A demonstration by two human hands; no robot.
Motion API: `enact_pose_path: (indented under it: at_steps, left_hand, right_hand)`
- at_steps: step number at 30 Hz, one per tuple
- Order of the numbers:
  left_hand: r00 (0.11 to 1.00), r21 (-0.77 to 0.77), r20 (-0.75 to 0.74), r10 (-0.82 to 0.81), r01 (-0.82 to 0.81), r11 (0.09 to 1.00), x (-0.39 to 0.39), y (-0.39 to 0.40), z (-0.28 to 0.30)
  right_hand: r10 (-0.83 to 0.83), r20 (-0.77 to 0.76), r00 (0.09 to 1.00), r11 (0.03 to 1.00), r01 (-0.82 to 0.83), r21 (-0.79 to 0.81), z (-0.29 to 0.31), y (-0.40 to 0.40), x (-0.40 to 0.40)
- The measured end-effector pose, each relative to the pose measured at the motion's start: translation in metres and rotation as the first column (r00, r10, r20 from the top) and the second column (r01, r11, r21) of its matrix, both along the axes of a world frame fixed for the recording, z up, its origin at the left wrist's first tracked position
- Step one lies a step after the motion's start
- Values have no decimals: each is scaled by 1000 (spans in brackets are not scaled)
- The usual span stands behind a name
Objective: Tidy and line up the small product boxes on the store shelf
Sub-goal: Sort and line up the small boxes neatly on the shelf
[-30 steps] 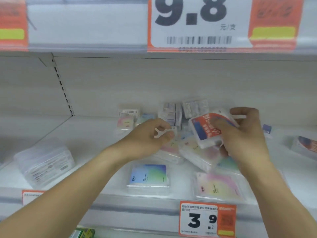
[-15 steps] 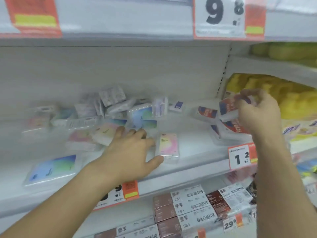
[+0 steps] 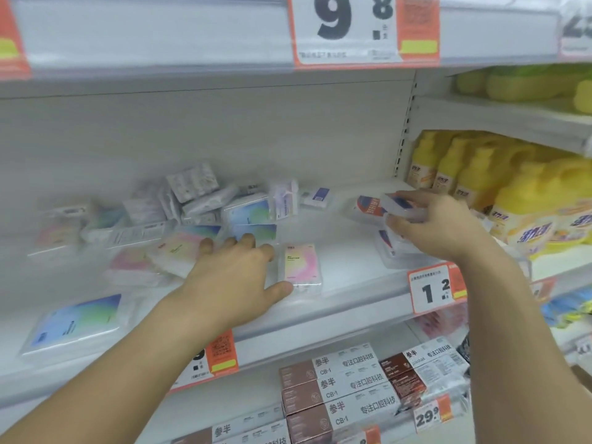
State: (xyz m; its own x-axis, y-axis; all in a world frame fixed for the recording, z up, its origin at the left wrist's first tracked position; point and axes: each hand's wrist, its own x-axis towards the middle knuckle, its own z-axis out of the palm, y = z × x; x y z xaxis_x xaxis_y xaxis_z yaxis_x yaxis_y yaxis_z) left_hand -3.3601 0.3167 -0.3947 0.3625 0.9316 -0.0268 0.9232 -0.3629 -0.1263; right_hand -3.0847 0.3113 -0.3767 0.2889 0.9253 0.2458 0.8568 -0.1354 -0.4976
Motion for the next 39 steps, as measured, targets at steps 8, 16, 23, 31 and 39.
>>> enact_pose_path:
  at_steps: [8, 16, 23, 31, 39]
  left_hand:
    - [929, 97, 364, -67, 34, 995, -21, 3, 11]
    - [948, 312, 316, 30, -134, 941, -86, 129, 23]
    - [831, 177, 555, 12, -132, 975, -122, 153, 9]
    - [727, 178, 686, 27, -204, 963, -164, 130, 6]
    - [75, -157, 986, 150, 96, 983, -135, 75, 37]
  right_hand:
    - [-120, 95, 988, 993, 118, 28, 11, 32, -2]
    - [423, -17, 906, 884, -408, 229, 11, 70, -137]
    - [625, 80, 776, 774, -630, 61, -4, 128, -201]
    - [611, 116, 783, 771, -622, 134, -14, 152, -235]
    - [512, -722, 466, 842, -438, 314, 19, 96, -217]
